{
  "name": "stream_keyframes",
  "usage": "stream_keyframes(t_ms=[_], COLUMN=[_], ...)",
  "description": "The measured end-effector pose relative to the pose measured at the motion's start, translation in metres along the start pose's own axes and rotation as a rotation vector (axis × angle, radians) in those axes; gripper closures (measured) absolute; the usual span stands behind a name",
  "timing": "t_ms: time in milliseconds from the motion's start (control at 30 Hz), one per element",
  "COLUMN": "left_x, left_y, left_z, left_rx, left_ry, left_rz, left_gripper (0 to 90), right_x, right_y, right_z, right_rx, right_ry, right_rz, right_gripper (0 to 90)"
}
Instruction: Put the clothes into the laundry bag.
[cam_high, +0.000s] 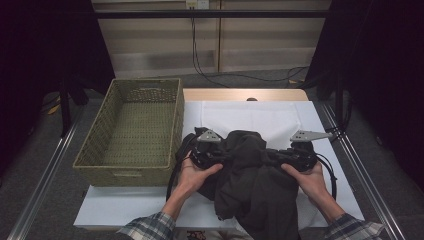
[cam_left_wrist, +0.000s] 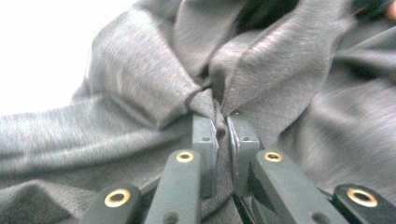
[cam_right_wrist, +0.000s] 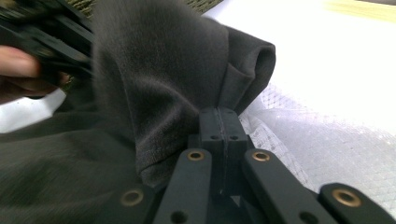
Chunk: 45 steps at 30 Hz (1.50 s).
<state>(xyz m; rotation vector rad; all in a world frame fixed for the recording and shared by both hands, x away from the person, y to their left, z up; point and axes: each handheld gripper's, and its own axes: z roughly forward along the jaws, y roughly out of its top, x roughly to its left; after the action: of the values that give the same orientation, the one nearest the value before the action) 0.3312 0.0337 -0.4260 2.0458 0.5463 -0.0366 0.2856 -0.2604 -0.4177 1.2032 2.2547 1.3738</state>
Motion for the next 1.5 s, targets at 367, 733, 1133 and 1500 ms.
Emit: stream_keyframes(t_ms=[367,733,1133,1500], left_x=[-0.049,-0.067,-0.063,-0.054], left_y=[0.025,0.018,0.020,0.013], left_z=[0.018,0.067,0.091,0.069], left_rx=[0.003,0.102,0.175,0.054], left_ry=[-0.108,-0.144,-0.076,-0.082], left_rz=[0.122,0.172,0.196,0.134], left_gripper=[84.2,84.3,84.7,64.9], right_x=[-0.002,-0.002,0.011,0.016], right_y=[-0.003,0.001,0.025,0.009], right_z=[0.011,0.010,-0.020,-0.017], right_rx=[0.001,-0.019,-0.112,-0.054], right_ry=[-0.009,0.012,0.028,0.023], right_rz=[0.029,0.034,-0.005,-0.032], right_gripper=[90.0,90.0,90.0,90.0])
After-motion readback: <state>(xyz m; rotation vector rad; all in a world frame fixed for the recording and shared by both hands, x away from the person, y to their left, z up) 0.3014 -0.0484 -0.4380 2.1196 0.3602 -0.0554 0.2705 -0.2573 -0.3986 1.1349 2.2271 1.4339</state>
